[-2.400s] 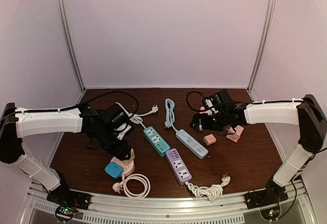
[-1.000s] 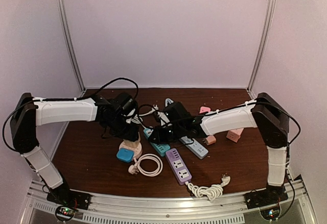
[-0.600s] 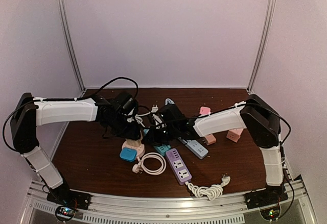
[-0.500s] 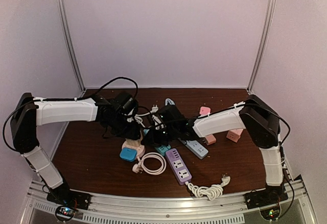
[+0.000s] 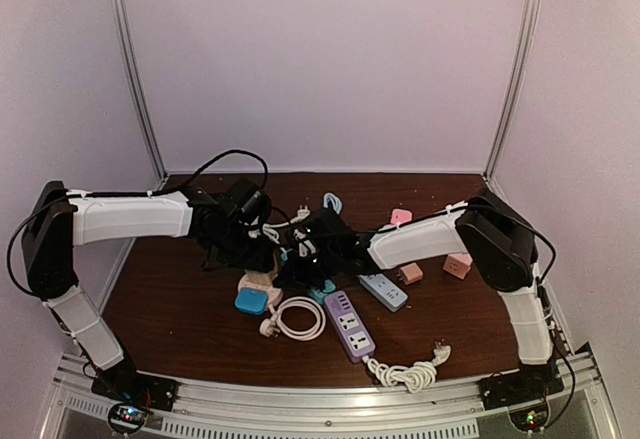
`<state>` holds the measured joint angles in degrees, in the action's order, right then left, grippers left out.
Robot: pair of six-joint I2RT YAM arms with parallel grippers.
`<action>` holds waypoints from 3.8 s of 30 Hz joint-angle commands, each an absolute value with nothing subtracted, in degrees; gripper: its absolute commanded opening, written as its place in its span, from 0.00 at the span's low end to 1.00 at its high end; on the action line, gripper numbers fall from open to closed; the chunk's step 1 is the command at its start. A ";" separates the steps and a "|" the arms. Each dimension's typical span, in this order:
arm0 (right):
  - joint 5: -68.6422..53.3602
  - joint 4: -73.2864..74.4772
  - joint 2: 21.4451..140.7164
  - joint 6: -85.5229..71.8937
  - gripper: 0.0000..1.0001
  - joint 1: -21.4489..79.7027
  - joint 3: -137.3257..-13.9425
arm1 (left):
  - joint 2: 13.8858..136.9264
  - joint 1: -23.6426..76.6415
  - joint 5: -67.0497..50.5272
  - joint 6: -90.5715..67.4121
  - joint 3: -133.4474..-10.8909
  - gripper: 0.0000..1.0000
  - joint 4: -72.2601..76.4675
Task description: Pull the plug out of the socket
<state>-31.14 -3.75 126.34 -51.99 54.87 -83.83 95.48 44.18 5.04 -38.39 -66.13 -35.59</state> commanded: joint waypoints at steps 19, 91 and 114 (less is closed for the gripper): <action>-26.34 2.78 130.56 -54.49 0.00 54.76 -87.48 | 86.81 47.39 7.98 -38.31 -64.55 0.29 -21.45; -26.20 -7.38 132.23 -66.36 0.00 52.56 -83.55 | 79.40 58.74 18.42 -32.03 -48.22 0.20 -2.42; -25.65 -8.62 131.31 -67.28 0.00 51.77 -82.51 | 81.43 61.17 21.66 -30.45 -48.16 0.17 -6.59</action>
<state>-34.57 -10.68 128.60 -66.50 53.74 -84.38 82.61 56.88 29.61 -29.58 -46.48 -14.68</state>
